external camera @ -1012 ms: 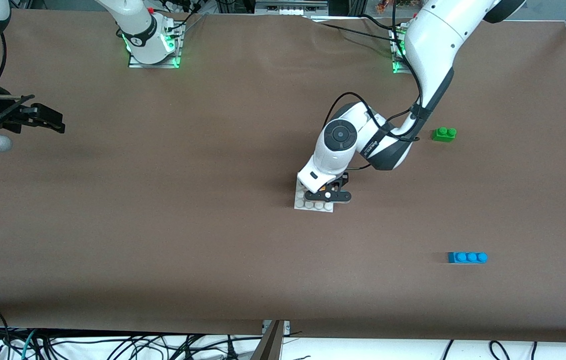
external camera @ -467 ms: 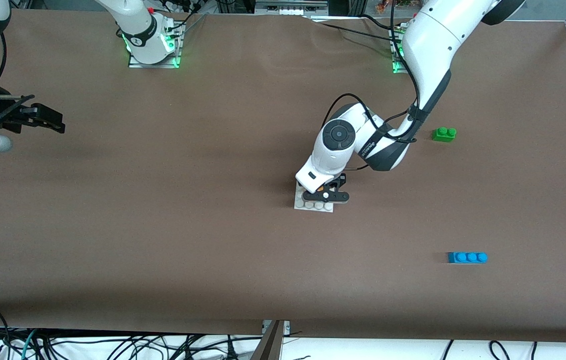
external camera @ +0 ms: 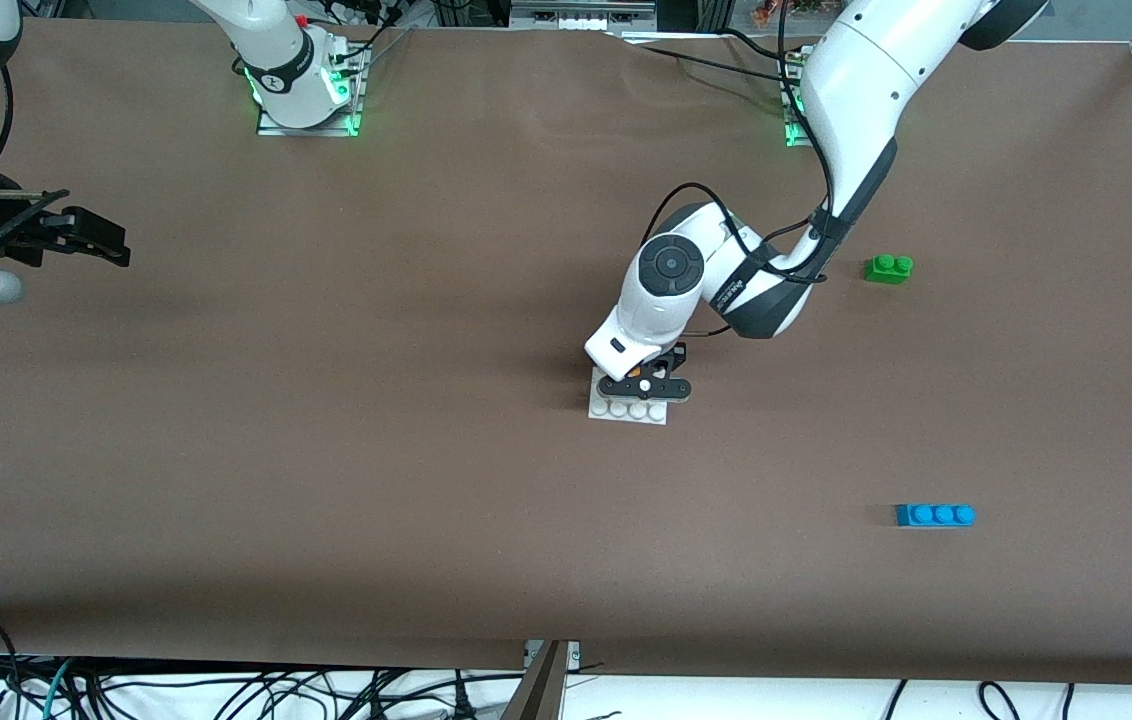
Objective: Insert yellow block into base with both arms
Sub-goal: 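Lower the yellow block onto the base plate studs and press down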
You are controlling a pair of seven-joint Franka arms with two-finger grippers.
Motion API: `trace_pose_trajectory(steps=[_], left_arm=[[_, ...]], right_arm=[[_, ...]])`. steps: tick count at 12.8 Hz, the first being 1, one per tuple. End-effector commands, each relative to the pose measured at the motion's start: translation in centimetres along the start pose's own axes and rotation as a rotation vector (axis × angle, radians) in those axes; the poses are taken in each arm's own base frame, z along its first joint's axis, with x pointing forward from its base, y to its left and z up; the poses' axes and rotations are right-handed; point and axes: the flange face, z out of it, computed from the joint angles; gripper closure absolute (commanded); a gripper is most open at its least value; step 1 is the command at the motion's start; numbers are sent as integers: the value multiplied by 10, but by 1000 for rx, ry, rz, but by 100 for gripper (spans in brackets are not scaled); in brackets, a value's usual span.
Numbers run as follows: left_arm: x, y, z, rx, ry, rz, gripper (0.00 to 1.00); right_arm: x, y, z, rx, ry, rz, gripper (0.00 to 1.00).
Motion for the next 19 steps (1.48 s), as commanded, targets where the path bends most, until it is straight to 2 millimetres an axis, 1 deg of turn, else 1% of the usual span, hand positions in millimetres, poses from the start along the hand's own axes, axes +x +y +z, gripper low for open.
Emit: trace_pose_trajectory(steps=[1,5,9,17,19], left_arm=[[-5,0,1,45,29,47,47],[-7,-1,4,52,27,52,47],[-11,-3,12,81,34,86,47],[-10,-5,11,83,33,115,47],[-12,-6,14,86,27,119,47]], right_arm=[[1,1,-4,-7,-6,8,0],[0,1,-5,-7,-4,8,0],[1,1,-4,-7,-6,8,0],[0,1,-4,-7,-7,8,0],[1,1,-4,-7,-6,8,0]])
